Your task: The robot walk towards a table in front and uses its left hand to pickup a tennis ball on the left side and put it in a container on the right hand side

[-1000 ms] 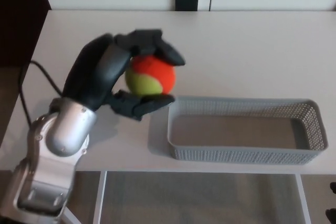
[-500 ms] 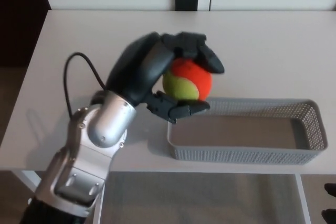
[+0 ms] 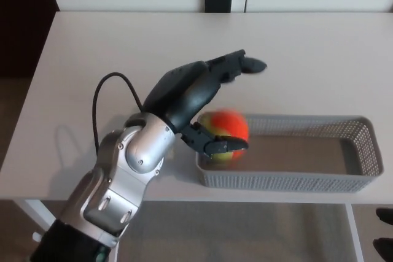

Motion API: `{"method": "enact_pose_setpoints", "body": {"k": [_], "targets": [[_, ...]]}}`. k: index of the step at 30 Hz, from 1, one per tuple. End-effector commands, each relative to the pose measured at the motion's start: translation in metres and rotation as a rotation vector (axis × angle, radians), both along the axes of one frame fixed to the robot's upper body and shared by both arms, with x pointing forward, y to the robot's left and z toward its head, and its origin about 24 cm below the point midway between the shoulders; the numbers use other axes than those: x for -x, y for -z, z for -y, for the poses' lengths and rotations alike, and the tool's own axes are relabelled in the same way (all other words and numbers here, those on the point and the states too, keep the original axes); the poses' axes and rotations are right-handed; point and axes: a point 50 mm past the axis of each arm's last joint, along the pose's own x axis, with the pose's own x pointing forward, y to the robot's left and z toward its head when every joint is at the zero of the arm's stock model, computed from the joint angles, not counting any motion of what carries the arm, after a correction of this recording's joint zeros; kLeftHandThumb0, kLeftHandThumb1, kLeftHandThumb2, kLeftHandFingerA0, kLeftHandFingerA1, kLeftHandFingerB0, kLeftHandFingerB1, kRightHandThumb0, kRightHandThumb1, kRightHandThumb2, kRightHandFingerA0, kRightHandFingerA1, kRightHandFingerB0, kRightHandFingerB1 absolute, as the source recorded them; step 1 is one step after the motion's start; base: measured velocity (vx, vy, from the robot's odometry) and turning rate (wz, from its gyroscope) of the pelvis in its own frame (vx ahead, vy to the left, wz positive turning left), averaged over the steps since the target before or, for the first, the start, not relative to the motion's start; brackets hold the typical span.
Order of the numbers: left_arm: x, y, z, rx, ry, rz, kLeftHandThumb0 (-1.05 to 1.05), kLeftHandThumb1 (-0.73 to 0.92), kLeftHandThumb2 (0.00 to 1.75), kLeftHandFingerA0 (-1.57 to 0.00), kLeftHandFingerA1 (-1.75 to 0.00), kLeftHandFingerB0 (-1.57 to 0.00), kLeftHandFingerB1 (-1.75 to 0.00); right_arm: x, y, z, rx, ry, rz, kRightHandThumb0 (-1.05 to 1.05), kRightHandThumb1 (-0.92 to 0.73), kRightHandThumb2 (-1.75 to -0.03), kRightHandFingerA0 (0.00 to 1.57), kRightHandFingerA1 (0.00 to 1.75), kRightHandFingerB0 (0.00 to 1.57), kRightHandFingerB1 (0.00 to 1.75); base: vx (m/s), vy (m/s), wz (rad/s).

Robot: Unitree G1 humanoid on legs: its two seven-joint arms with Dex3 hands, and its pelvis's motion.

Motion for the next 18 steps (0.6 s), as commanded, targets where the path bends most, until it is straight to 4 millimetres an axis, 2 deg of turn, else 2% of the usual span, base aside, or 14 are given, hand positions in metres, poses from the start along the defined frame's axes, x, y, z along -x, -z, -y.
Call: {"method": "enact_pose_setpoints", "body": {"k": [1,2,5,6,7,8,9,10,13,14,15,16,17,18], "targets": [[0.000,0.002,-0.005,-0.061,-0.003,-0.069,-0.62,0.31,0.83,0.00,-0.16,-0.03,-0.31,-0.003,-0.005,0.005,0.034,-0.008,0.001,-0.50,-0.57,-0.57,0.55,0.42,0.53,0.40,0.00,0.000,0.00],[0.000,0.001,-0.005,-0.060,-0.004,-0.068,-0.74,0.39,0.82,-0.09,-0.08,-0.01,-0.26,-0.004,-0.005,0.005,0.035,-0.009,0.003,-0.50,-0.57,-0.57,0.54,0.41,0.53,0.40,0.00,0.000,0.00],[0.001,0.000,-0.006,-0.063,0.001,-0.057,-0.85,0.47,0.84,-0.13,-0.02,-0.03,-0.21,-0.005,-0.006,0.005,0.038,-0.012,0.009,-0.50,-0.56,-0.57,0.55,0.42,0.54,0.41,0.00,0.000,0.00],[0.001,-0.003,-0.007,-0.068,0.004,-0.046,-0.98,0.37,0.72,-0.02,-0.18,-0.04,-0.29,-0.008,-0.007,0.004,0.033,-0.010,0.012,-0.50,-0.56,-0.57,0.54,0.42,0.53,0.40,0.00,0.000,0.00],[0.000,-0.004,-0.007,-0.070,0.005,-0.042,-0.98,0.37,0.72,-0.02,-0.18,-0.04,-0.29,-0.008,-0.007,0.004,0.031,-0.010,0.013,-0.50,-0.56,-0.57,0.54,0.42,0.53,0.40,0.00,0.000,0.00],[0.001,-0.006,-0.008,-0.068,0.008,-0.035,-0.68,0.33,0.86,0.00,-0.13,-0.03,-0.28,-0.009,-0.008,0.004,0.033,-0.010,0.016,-0.50,-0.56,-0.57,0.55,0.42,0.53,0.40,0.00,0.000,0.00],[0.002,-0.008,-0.009,-0.061,0.013,-0.023,-0.73,0.35,0.87,0.00,-0.13,-0.01,-0.27,-0.009,-0.008,0.004,0.033,-0.011,0.018,-0.50,-0.56,-0.57,0.54,0.42,0.53,0.41,0.00,0.000,0.00],[0.005,-0.012,-0.010,-0.043,0.019,-0.004,-1.00,0.41,0.74,-0.04,-0.20,-0.05,-0.28,-0.009,-0.008,0.004,0.030,-0.011,0.021,-0.49,-0.56,-0.57,0.54,0.41,0.54,0.41,0.00,0.000,0.00],[0.020,-0.025,-0.015,-0.006,0.028,0.085,-1.00,0.45,0.76,-0.06,-0.27,-0.08,-0.25,-0.008,-0.007,0.003,0.029,-0.017,0.017,-0.49,-0.56,-0.57,0.54,0.42,0.53,0.40,0.00,0.000,0.00],[0.025,-0.028,-0.017,0.023,0.035,0.102,-0.78,0.44,0.90,0.00,-0.29,0.00,-0.28,-0.005,-0.007,0.003,0.032,-0.021,0.013,-0.49,-0.56,-0.57,0.54,0.42,0.52,0.40,0.00,0.000,0.00],[0.032,-0.032,-0.019,0.052,0.042,0.129,-0.80,0.48,0.91,-0.03,-0.49,0.00,-0.36,-0.005,-0.006,0.003,0.036,-0.025,0.011,-0.49,-0.56,-0.57,0.55,0.42,0.52,0.40,0.00,0.000,0.00],[0.036,-0.036,-0.021,0.072,0.048,0.153,-0.80,0.48,0.91,-0.03,-0.49,0.00,-0.36,-0.005,-0.006,0.003,0.039,-0.027,0.011,-0.49,-0.56,-0.57,0.55,0.42,0.52,0.40,0.00,0.000,0.00],[0.046,-0.040,-0.024,0.118,0.063,0.172,-0.96,0.55,0.57,-0.12,-0.45,-0.12,-0.38,-0.002,-0.005,0.003,0.043,-0.029,0.001,-0.50,-0.58,-0.58,0.56,0.42,0.54,0.40,0.00,0.000,0.00],[0.057,-0.045,-0.028,0.168,0.079,0.192,-0.96,0.55,0.57,-0.12,-0.45,-0.12,-0.38,0.001,-0.003,0.004,0.048,-0.030,-0.011,-0.50,-0.58,-0.58,0.56,0.42,0.54,0.40,0.00,0.000,0.00]]}}
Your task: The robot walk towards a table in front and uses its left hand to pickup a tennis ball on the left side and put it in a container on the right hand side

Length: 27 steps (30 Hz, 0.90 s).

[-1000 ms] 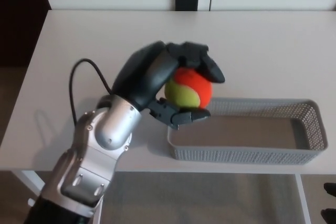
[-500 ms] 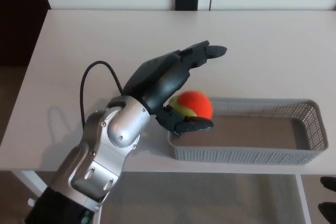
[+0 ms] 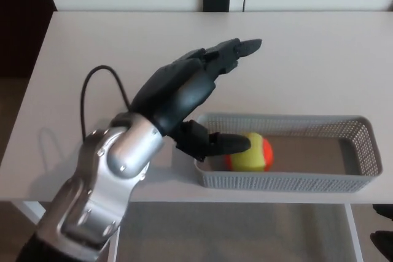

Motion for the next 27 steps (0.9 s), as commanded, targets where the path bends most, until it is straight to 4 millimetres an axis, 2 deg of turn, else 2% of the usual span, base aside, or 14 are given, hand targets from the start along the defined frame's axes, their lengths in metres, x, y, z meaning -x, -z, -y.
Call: {"method": "enact_pose_setpoints", "body": {"k": [1,4,5,6,7,11,12,17,19,21,22,23,26,27], "targets": [[0.038,-0.020,-0.018,0.171,0.068,0.099,-0.97,0.54,0.59,-0.15,-0.44,-0.14,-0.38,0.009,0.002,0.007,0.038,-0.005,-0.035,-0.51,-0.58,-0.58,0.55,0.42,0.53,0.40,0.00,0.000,0.00],[0.061,-0.027,-0.031,0.245,0.103,0.086,-0.95,0.53,0.57,-0.17,-0.44,-0.17,-0.38,0.013,0.003,0.009,0.058,-0.018,-0.056,-0.52,-0.59,-0.58,0.54,0.41,0.52,0.39,0.00,0.000,0.00],[0.079,-0.029,-0.047,0.349,0.133,0.010,-0.89,0.48,0.56,-0.24,-0.41,-0.24,-0.38,0.016,0.004,0.010,0.064,-0.020,-0.060,-0.51,-0.57,-0.58,0.54,0.42,0.51,0.39,0.00,0.000,0.00],[0.097,-0.031,-0.062,0.423,0.162,-0.061,-0.83,0.40,0.76,-0.31,-0.47,-0.24,-0.44,0.018,0.005,0.011,0.067,-0.021,-0.068,-0.52,-0.59,-0.58,0.54,0.41,0.51,0.39,0.00,0.000,0.00],[0.109,-0.032,-0.073,0.463,0.182,-0.109,-0.83,0.40,0.76,-0.31,-0.47,-0.24,-0.44,0.020,0.005,0.011,0.068,-0.021,-0.076,-0.52,-0.59,-0.58,0.54,0.41,0.51,0.39,0.00,0.000,0.00],[0.144,-0.025,-0.101,0.515,0.226,-0.227,-0.74,0.34,0.73,-0.32,-0.47,-0.28,-0.46,0.031,0.010,0.016,0.060,-0.006,-0.110,-0.52,-0.58,-0.58,0.55,0.42,0.54,0.40,0.00,0.000,0.00],[0.150,-0.022,-0.108,0.513,0.228,-0.240,-0.75,0.40,0.54,-0.37,-0.41,-0.34,-0.37,0.033,0.012,0.015,0.058,0.000,-0.117,-0.52,-0.57,-0.58,0.53,0.41,0.53,0.39,0.00,0.000,0.00],[0.186,-0.004,-0.136,0.521,0.201,-0.387,-0.65,0.35,0.52,-0.38,-0.35,-0.36,-0.34,0.043,0.020,0.011,0.020,0.023,-0.141,-0.49,-0.57,-0.57,0.53,0.40,0.54,0.40,0.00,0.000,0.00],[0.197,0.008,-0.151,0.511,0.197,-0.524,-0.66,0.33,0.52,-0.43,-0.34,-0.46,-0.36,0.046,0.021,0.012,0.022,0.027,-0.151,-0.47,-0.59,-0.58,0.51,0.39,0.53,0.40,0.00,0.000,0.00],[0.201,0.017,-0.161,0.473,0.223,-0.619,-0.66,0.34,0.52,-0.49,-0.35,-0.51,-0.37,0.050,0.023,0.012,0.013,0.037,-0.161,-0.47,-0.58,-0.58,0.50,0.39,0.53,0.40,0.00,0.000,0.00],[0.203,0.024,-0.166,0.374,0.221,-0.677,-0.64,0.33,0.52,-0.61,-0.38,-0.61,-0.38,0.054,0.025,0.012,0.012,0.036,-0.172,-0.48,-0.57,-0.57,0.52,0.41,0.53,0.41,0.00,0.000,0.00],[0.205,0.033,-0.173,0.248,0.225,-0.751,-0.64,0.33,0.52,-0.61,-0.38,-0.61,-0.38,0.060,0.027,0.011,0.011,0.036,-0.186,-0.48,-0.57,-0.57,0.52,0.41,0.53,0.41,0.00,0.000,0.00],[0.211,0.051,-0.179,0.126,0.252,-0.872,-0.63,0.34,0.53,-0.61,-0.39,-0.58,-0.38,0.071,0.032,0.011,0.019,0.028,-0.220,-0.48,-0.58,-0.57,0.51,0.41,0.52,0.40,0.00,0.000,0.00],[0.214,0.072,-0.183,0.013,0.205,-1.016,-0.67,0.37,0.53,-0.60,-0.40,-0.57,-0.37,0.080,0.035,0.010,0.015,0.027,-0.240,-0.49,-0.58,-0.58,0.50,0.40,0.52,0.41,0.00,0.000,0.00]]}}
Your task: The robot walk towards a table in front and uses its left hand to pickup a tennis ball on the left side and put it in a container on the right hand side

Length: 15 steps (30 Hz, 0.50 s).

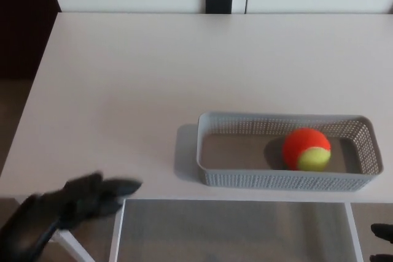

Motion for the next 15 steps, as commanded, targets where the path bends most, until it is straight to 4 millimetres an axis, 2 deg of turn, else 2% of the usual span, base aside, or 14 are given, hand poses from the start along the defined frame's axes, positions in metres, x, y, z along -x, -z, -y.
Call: {"method": "enact_pose_setpoints", "body": {"k": [1,4,5,8,12,13,14,15], "targets": [[0.081,0.024,-0.054,-0.009,0.492,-0.519,-0.61,0.37,0.53,-0.59,-0.43,-0.56,-0.38,0.057,0.020,0.010,0.013,0.032,-0.151,-0.49,-0.57,-0.57,0.51,0.41,0.52,0.40,0.00,0.000,0.00],[0.080,0.044,-0.055,-0.009,0.473,-0.578,-0.58,0.38,0.53,-0.56,-0.43,-0.53,-0.38,0.063,0.021,0.011,0.006,0.048,-0.158,-0.50,-0.56,-0.57,0.52,0.42,0.52,0.41,0.00,0.000,0.00],[0.080,0.046,-0.056,-0.010,0.473,-0.582,-0.58,0.38,0.53,-0.56,-0.43,-0.53,-0.38,0.063,0.021,0.011,0.005,0.049,-0.158,-0.50,-0.56,-0.57,0.52,0.42,0.52,0.41,0.00,0.000,0.00],[0.074,0.088,-0.060,-0.128,0.302,-0.640,-0.58,0.42,0.53,-0.55,-0.46,-0.50,-0.38,0.069,0.023,0.012,0.016,0.046,-0.175,-0.50,-0.57,-0.57,0.49,0.40,0.45,0.38,0.00,0.000,0.00],[0.074,0.092,-0.062,-0.130,0.303,-0.636,-0.58,0.42,0.53,-0.55,-0.46,-0.50,-0.38,0.069,0.023,0.012,0.017,0.046,-0.176,-0.50,-0.57,-0.57,0.49,0.40,0.45,0.38,0.00,0.000,0.00],[0.065,0.128,-0.060,-0.179,0.098,-0.630,-0.57,0.37,0.70,-0.48,-0.56,-0.39,-0.47,0.072,0.023,0.013,0.004,0.059,-0.174,-0.49,-0.57,-0.57,0.48,0.40,0.41,0.36,0.00,0.000,0.00],[0.062,0.143,-0.057,-0.205,0.026,-0.627,-0.57,0.37,0.70,-0.48,-0.56,-0.39,-0.47,0.074,0.023,0.013,-0.002,0.065,-0.174,-0.49,-0.57,-0.57,0.48,0.40,0.41,0.36,0.00,0.000,0.00],[0.062,0.143,-0.057,-0.205,0.026,-0.626,-0.57,0.37,0.70,-0.48,-0.56,-0.39,-0.47,0.074,0.023,0.013,-0.002,0.065,-0.174,-0.49,-0.57,-0.57,0.48,0.40,0.41,0.36,0.00,0.000,0.00]]}}
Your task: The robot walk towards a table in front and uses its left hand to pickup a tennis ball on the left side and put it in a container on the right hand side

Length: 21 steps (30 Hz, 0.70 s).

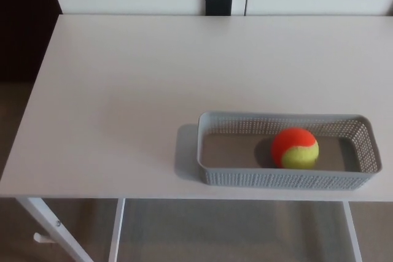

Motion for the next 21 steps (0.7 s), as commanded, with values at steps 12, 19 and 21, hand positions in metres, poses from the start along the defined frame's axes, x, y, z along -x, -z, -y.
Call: {"method": "enact_pose_setpoints", "body": {"k": [12,19,21], "targets": [[-0.028,0.097,-0.007,-0.302,-0.323,0.083,-0.21,0.20,0.82,-0.29,-0.64,-0.25,-0.60,0.011,-0.002,0.003,-0.002,0.001,0.027,-0.47,-0.58,-0.57,0.48,0.42,0.40,0.37,0.00,0.000,0.00],[-0.028,0.097,-0.025,-0.312,-0.394,0.038,-0.38,0.41,0.52,-0.33,-0.58,-0.32,-0.44,0.000,-0.005,0.005,0.010,-0.025,0.031,-0.49,-0.58,-0.57,0.46,0.39,0.39,0.36,0.00,0.000,0.00],[-0.027,0.098,-0.027,-0.299,-0.419,0.046,-0.42,0.41,0.52,-0.31,-0.58,-0.30,-0.44,-0.003,-0.006,0.005,0.017,-0.028,0.037,-0.49,-0.58,-0.57,0.48,0.40,0.40,0.37,0.00,0.000,0.00]]}}
